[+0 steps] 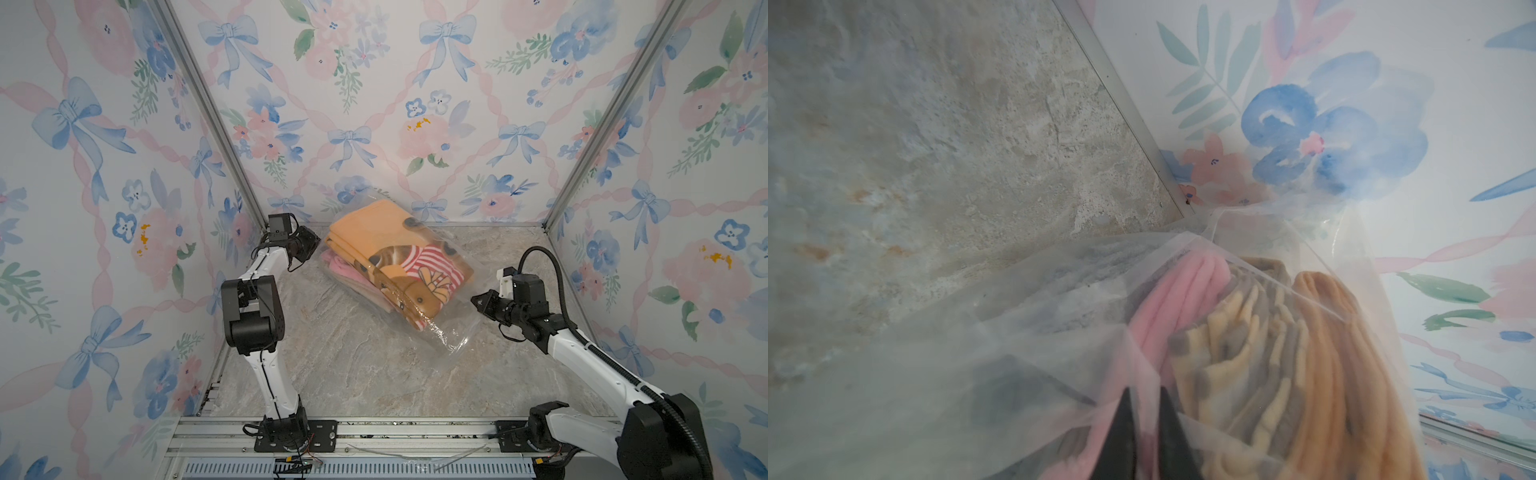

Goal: Take the blanket out of the vacuum bag
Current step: Adjust the vacuum bag at the center of the board.

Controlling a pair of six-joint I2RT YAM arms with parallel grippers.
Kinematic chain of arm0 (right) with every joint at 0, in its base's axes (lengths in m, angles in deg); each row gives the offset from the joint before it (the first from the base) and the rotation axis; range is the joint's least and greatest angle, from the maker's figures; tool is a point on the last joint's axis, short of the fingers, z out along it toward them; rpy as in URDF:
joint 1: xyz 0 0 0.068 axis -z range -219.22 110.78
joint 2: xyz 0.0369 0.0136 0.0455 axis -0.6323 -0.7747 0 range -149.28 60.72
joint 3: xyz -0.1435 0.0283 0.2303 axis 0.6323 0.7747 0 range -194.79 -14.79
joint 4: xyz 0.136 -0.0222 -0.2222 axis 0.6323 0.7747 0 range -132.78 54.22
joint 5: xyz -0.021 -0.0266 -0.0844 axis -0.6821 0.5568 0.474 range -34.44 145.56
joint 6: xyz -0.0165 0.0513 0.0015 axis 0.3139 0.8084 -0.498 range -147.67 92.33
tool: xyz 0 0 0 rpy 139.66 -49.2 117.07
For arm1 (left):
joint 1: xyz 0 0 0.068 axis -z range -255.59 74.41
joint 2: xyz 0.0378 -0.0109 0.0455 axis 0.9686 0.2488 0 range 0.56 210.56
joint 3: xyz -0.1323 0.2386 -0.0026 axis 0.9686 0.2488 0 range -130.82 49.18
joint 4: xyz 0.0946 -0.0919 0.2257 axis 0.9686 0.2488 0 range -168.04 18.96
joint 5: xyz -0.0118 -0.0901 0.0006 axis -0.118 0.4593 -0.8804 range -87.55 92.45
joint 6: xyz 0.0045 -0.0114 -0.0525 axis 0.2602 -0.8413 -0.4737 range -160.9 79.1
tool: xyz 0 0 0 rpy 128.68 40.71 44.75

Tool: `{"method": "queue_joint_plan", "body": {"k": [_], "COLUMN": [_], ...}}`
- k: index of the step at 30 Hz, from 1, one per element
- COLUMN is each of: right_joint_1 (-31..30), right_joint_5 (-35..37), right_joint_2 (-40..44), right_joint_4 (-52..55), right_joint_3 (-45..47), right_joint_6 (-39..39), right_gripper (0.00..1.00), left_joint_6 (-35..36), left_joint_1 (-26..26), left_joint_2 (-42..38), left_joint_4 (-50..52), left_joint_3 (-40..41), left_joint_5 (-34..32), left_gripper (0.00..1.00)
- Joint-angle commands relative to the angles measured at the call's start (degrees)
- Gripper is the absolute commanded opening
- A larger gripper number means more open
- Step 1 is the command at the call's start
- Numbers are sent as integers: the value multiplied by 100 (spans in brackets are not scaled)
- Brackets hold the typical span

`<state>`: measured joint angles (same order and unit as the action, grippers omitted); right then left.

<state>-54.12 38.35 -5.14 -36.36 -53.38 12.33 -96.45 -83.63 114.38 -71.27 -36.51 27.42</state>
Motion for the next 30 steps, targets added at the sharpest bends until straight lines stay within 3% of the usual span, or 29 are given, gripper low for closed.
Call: {"method": "queue_joint_plan", "body": {"k": [1,7,10,14,20,21,24,27,30], "right_joint_1": [-190,-663,-964,-1363,-1712,-1750,-1786,-1781,-1696], "right_joint_5": [-79,-130,-253,-192,-287,-267,-145,94,86], "right_joint_2": [-82,-505,-705,-796,-1053,-1081,-1033,-822,-629], "right_joint_4": [-188,-211,-488,-738,-968,-922,-695,-375,-149], "right_joint_3": [-281,-866,-1009,-1069,-1161,-1207,-1325,-1457,-1605], "right_joint_6": [-180,-686,-706,-679,-584,-620,-714,-841,-850], "right_gripper": [8,9,9,9,9,10,10,10,10], "left_joint_6": [-55,141,317,620,1005,1140,1623,2045,2478], "left_joint_1": [-98,-729,-1187,-1784,-2307,-2303,-2216,-1884,-799], "left_joint_2": [-462,-2021,-2722,-3694,-4082,-4026,-4064,-4562,-5198], "left_joint_4": [-386,-419,-263,74,296,321,623,1125,1528], "left_joint_3": [400,2004,2751,3548,3958,3919,3656,3392,3124], "left_joint_5": [-71,-480,-356,-768,-801,-721,-792,-1533,-2902], "left_gripper": [0,0,0,0,0,4,37,65,77]}}
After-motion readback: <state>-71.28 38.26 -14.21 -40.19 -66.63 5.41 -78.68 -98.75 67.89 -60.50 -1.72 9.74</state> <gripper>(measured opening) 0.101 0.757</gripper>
